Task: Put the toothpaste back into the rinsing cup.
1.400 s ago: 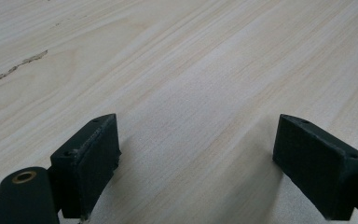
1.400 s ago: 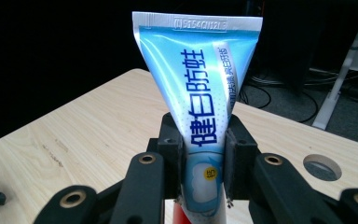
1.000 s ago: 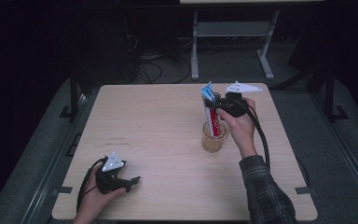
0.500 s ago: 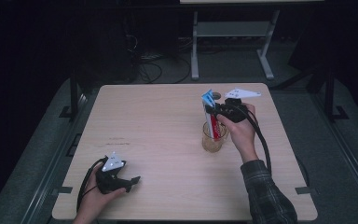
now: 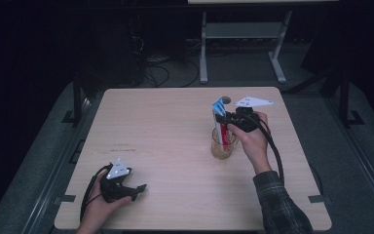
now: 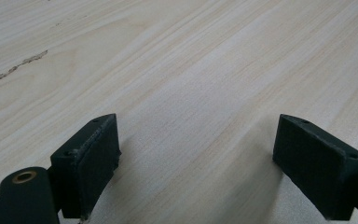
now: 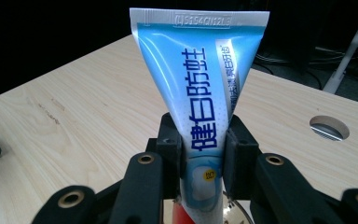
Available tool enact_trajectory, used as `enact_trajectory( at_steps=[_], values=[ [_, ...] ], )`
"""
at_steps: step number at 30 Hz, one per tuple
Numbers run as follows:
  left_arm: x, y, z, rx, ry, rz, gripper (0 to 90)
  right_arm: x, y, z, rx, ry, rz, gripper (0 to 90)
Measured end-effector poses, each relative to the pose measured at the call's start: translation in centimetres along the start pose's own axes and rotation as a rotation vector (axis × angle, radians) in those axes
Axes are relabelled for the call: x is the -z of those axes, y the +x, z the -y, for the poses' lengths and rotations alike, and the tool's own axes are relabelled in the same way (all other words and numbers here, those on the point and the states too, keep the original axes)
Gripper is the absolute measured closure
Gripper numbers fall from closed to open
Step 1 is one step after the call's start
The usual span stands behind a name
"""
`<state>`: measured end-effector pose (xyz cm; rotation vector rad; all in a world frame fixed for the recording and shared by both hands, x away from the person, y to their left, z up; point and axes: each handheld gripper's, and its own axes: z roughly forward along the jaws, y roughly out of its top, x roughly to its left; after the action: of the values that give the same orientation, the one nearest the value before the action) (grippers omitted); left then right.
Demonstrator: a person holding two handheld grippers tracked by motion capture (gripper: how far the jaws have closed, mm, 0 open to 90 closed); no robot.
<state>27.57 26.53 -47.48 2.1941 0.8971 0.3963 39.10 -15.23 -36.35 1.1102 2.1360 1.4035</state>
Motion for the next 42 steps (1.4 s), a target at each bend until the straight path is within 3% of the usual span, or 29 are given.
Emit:
enact_trajectory(
  at_steps=[24,27,34,42],
  values=[
    [0.0,0.0,0.0,0.002,-0.002,0.000,13.7,-0.2,0.0,0.9,0.002,0.045,-0.004,69.4],
    [0.0,0.0,0.0,0.001,-0.001,0.001,13.7,-0.1,0.0,0.9,0.003,0.033,-0.007,64.9],
    [0.0,0.0,0.0,0.004,-0.003,0.000,13.7,0.1,-0.1,0.9,0.008,0.011,0.012,44.3],
    [0.0,0.0,0.0,0.003,-0.002,0.000,13.7,1.2,-0.5,1.4,-0.010,-0.002,0.016,37.5]
  ],
)
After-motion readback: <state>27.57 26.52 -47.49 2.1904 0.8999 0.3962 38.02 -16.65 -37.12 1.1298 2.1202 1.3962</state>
